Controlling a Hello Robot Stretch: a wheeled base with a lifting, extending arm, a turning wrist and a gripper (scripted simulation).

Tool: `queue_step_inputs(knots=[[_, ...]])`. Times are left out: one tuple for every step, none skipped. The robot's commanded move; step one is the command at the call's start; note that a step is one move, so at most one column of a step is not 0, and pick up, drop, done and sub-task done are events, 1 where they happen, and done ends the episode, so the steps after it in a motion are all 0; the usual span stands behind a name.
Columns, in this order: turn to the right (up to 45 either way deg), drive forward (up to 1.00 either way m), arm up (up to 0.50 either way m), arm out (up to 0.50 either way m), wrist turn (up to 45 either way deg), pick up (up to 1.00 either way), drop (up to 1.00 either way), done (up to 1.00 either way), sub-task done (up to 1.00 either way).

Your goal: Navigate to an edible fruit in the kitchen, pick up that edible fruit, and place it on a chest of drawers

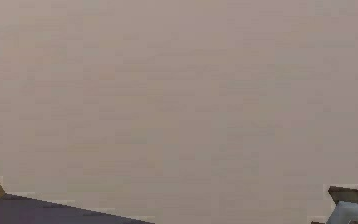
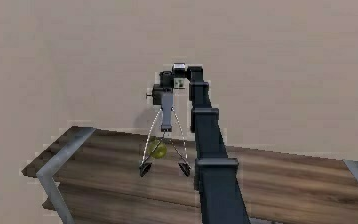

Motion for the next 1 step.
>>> queue_step_inputs(knots=[[0.0, 0.0, 0.0, 0.0, 45.0, 0.0, 0.0, 0.0, 0.0]])
